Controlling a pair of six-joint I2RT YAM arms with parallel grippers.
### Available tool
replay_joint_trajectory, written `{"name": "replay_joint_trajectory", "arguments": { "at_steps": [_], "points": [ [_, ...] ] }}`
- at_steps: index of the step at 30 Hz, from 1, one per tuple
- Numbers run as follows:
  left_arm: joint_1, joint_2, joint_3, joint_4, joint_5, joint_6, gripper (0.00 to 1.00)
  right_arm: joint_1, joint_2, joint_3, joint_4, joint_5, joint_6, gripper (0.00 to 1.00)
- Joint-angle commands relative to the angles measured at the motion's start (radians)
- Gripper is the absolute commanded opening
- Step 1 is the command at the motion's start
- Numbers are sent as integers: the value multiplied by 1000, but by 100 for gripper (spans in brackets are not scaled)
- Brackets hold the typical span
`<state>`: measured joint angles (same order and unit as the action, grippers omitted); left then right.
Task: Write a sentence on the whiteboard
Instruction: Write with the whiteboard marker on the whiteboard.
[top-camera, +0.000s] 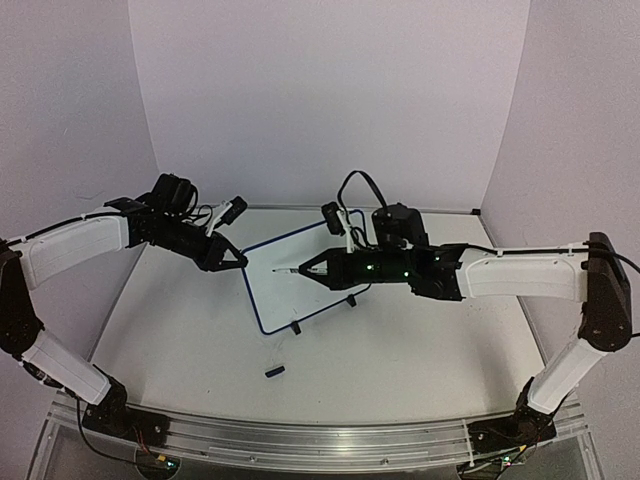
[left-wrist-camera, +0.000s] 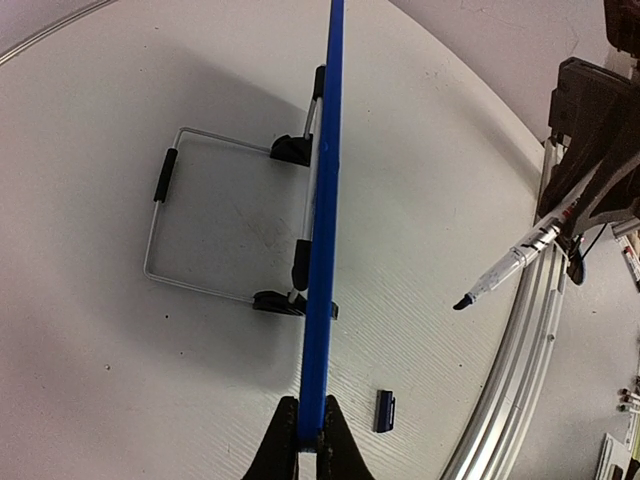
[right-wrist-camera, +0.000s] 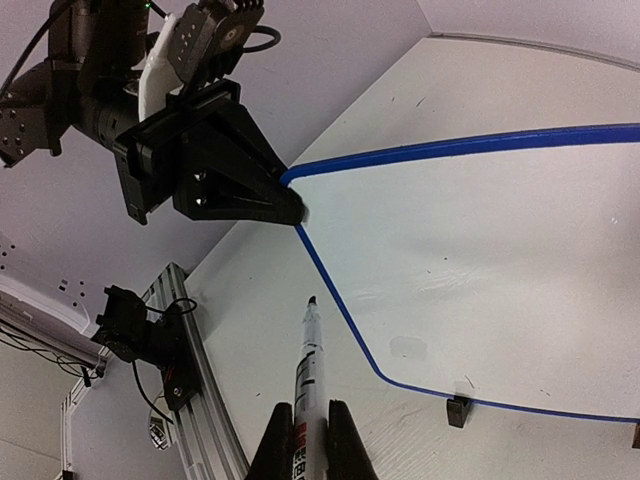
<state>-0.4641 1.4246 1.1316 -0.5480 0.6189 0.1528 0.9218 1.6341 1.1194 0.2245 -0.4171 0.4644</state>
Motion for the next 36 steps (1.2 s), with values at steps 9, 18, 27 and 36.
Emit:
{"name": "replay_joint_trajectory", "arguments": {
  "at_steps": [9, 18, 27, 36],
  "points": [
    [-2, -36, -12, -1, 18, 20, 0, 7, 45, 81, 76, -16, 2, 0],
    [-4, -38, -13, -5, 21, 23, 0, 7, 111, 137, 91, -43, 9, 0],
    [-6, -36, -12, -6, 16, 26, 0, 7, 155, 167, 102, -43, 13, 0],
    [-10, -37, -9, -10, 12, 29, 0, 7, 195, 201, 102, -15, 14, 0]
  ]
}}
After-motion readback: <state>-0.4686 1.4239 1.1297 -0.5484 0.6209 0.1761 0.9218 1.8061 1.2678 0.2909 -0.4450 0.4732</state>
